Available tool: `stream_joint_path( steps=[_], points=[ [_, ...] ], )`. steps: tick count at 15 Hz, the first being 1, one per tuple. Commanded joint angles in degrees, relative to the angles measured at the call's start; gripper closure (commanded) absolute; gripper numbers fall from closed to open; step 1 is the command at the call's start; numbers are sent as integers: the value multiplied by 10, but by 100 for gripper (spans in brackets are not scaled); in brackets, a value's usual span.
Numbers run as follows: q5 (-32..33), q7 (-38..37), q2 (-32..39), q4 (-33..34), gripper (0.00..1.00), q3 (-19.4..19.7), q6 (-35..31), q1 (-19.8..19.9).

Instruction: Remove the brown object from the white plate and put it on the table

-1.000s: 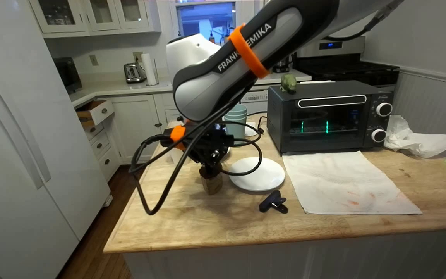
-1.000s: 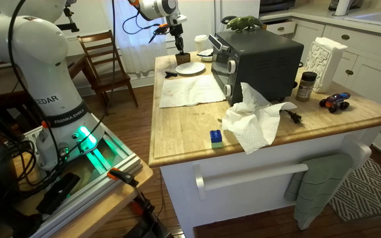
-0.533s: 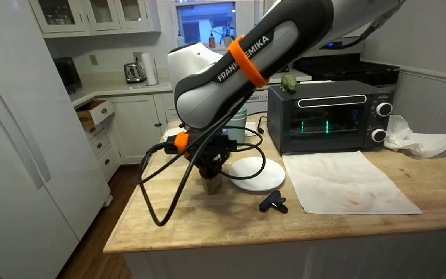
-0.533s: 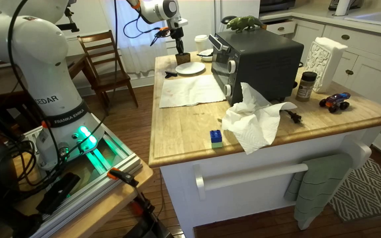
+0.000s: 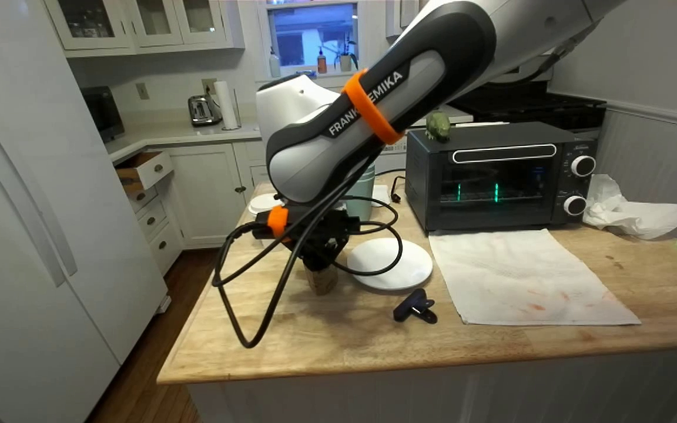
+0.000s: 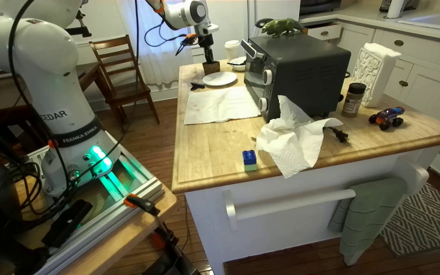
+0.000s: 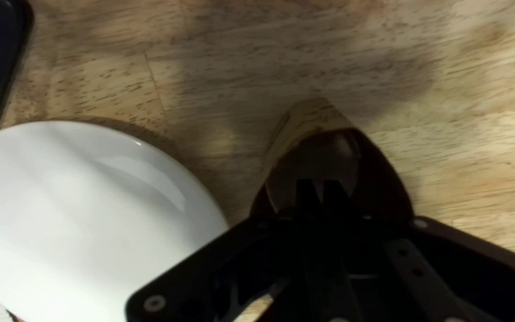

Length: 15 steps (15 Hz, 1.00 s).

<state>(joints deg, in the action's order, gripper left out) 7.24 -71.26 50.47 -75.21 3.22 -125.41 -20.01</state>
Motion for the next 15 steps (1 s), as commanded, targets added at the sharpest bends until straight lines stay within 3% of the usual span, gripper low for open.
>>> stream_joint_path(
  steps=[1, 9, 10, 12, 13, 14, 15],
  points=[
    [-3, 9, 12, 25, 56, -2, 13, 6],
    [-5, 10, 12, 28, 2, -4, 24, 8],
    [-5, 11, 11, 28, 1, -4, 25, 8],
    [-4, 10, 11, 28, 4, -3, 30, 8],
    [-3, 8, 12, 29, 11, -2, 29, 7],
    [-3, 8, 12, 29, 42, -2, 32, 7],
    [-3, 8, 12, 29, 43, -2, 34, 7]
  ],
)
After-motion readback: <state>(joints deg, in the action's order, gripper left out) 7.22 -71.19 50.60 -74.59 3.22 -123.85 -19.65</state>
